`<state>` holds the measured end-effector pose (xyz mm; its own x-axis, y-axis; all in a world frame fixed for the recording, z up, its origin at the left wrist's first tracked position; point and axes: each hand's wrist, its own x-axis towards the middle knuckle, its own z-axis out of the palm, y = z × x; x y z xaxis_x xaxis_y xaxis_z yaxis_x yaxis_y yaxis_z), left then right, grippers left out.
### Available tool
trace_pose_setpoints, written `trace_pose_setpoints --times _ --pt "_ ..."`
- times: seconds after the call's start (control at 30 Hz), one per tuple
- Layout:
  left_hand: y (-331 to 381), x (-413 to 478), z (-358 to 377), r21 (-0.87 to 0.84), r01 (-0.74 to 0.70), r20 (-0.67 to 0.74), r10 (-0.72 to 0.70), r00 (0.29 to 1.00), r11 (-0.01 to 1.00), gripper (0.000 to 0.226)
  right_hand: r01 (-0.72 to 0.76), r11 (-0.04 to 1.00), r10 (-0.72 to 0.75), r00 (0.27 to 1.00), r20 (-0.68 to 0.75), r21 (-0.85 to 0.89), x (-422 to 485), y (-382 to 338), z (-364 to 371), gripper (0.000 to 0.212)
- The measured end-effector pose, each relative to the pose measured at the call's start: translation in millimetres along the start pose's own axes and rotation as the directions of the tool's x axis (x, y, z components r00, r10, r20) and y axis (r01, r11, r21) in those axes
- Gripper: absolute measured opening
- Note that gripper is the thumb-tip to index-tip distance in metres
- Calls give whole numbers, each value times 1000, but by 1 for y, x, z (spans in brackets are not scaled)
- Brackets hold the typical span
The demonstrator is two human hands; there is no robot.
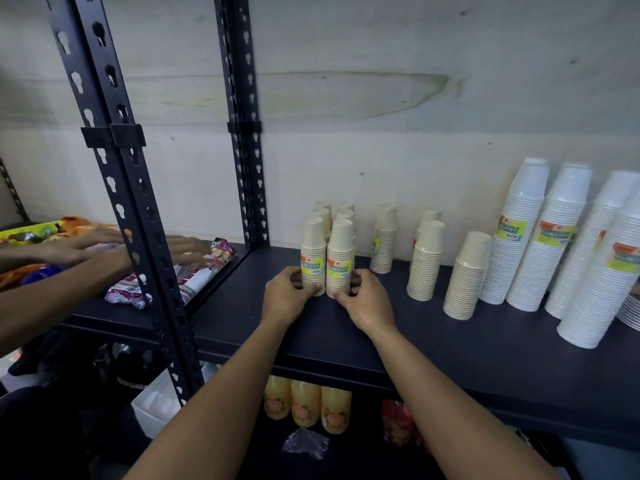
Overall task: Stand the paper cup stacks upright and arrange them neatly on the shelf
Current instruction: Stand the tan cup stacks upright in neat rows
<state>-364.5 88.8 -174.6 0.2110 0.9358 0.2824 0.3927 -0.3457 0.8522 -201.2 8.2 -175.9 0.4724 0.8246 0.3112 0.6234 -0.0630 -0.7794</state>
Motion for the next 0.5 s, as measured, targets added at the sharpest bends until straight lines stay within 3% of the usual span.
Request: trace_pose_setpoints --times 0.13,0.33,0.5 --pt "5 -6 -3 -26 -2 -16 1 1000 1000 96 -17 985 26 998 -51 173 -7 -4 -15 44" --pt "16 -31 -9 -132 -57 -232 25 972 990 67 61 958 -18 988 -153 279 -33 5 -47 32" --pt "48 -54 6 -229 -150 -149 117 982 962 46 98 958 -22 962 -273 268 -57 10 -71 28"
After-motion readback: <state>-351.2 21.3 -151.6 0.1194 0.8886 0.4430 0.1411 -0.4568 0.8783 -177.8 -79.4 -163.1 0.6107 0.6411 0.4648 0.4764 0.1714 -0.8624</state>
